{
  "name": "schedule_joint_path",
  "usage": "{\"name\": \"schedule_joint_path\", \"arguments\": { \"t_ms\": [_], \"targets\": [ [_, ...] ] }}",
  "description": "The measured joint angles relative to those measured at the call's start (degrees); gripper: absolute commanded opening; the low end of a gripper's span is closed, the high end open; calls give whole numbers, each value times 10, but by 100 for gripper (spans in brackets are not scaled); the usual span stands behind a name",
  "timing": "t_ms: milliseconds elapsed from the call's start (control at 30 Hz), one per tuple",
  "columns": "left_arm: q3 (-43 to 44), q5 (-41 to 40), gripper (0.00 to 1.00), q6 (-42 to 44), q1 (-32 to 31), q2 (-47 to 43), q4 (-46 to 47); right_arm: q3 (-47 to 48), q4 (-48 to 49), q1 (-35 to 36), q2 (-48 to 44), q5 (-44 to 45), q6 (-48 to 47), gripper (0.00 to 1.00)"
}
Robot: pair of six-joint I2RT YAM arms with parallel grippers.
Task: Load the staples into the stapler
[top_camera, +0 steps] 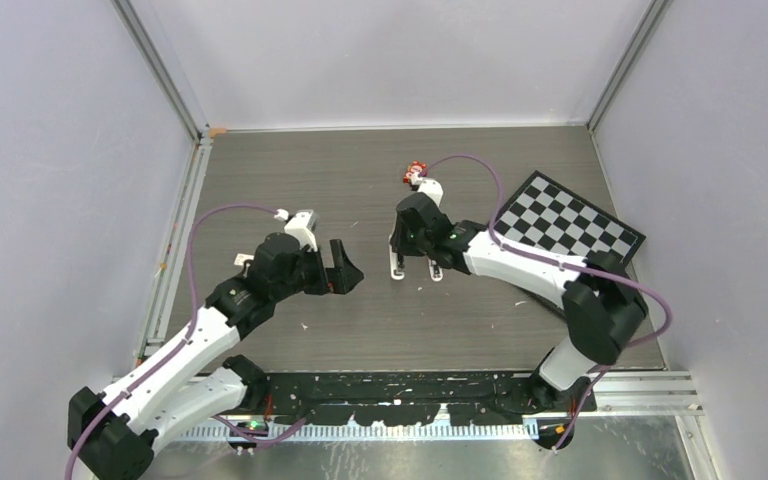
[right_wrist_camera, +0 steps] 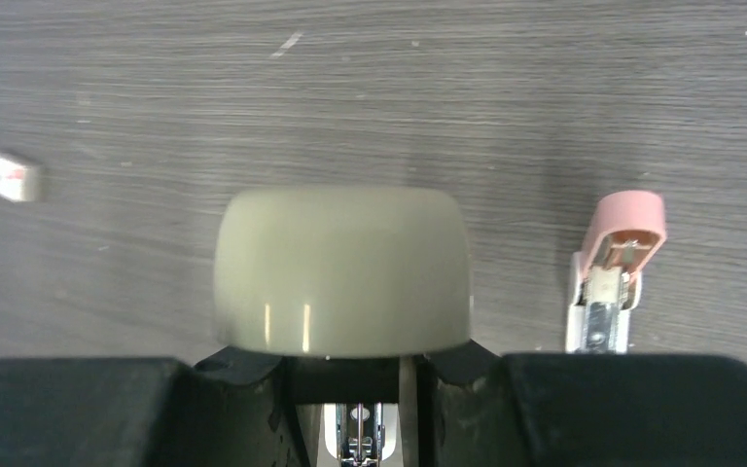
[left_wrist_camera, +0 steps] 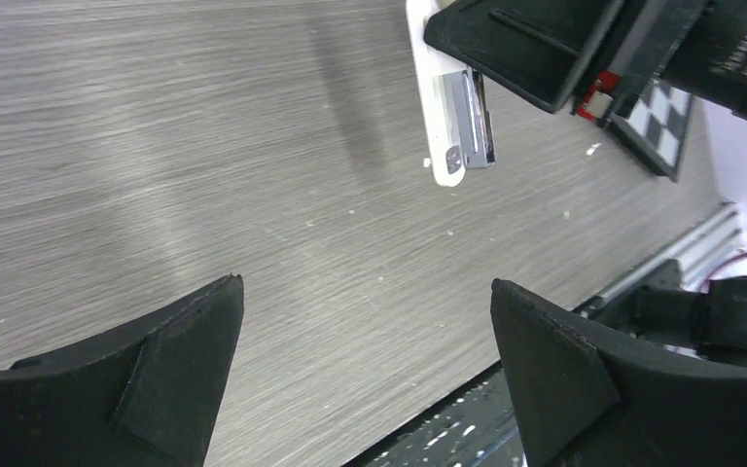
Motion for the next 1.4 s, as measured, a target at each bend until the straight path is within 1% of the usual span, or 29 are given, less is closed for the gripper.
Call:
{"name": "schedule_joint_path", "arguments": {
  "t_ms": [167, 333, 567, 667, 767, 933, 1033, 1233, 1267, 1400],
  "targets": [
    [18, -54, 100, 32, 0, -7, -59, 46, -41, -6, 80, 25, -23, 27],
    [30, -113, 100, 57, 0, -20, -115, 93, -54, -3, 147, 46, -32, 27],
    [31, -165, 100, 62, 0, -54, -147, 121, -77, 6, 208, 66, -36, 29],
    [31, -181, 100, 61, 0, -57, -155, 127, -84, 12, 223, 72, -34, 32],
    [31, -196, 100, 59, 0, -56, -163, 127, -89, 15, 225, 80, -28, 39],
    [31, -222, 100, 54, 0, -51, -175, 134, -100, 16, 225, 92, -20, 59],
    [31, -237, 100, 44, 0, -49, -184, 135, -101, 16, 225, 93, -14, 68],
    [33, -276, 100, 13, 0, -48, -203, 131, -116, 16, 202, 81, -14, 97],
    [35, -289, 100, 1, 0, -45, -209, 126, -118, 16, 184, 77, -15, 99],
    [54, -340, 100, -41, 2, -22, -237, 96, -117, 16, 95, 62, -21, 100]
  ]
}}
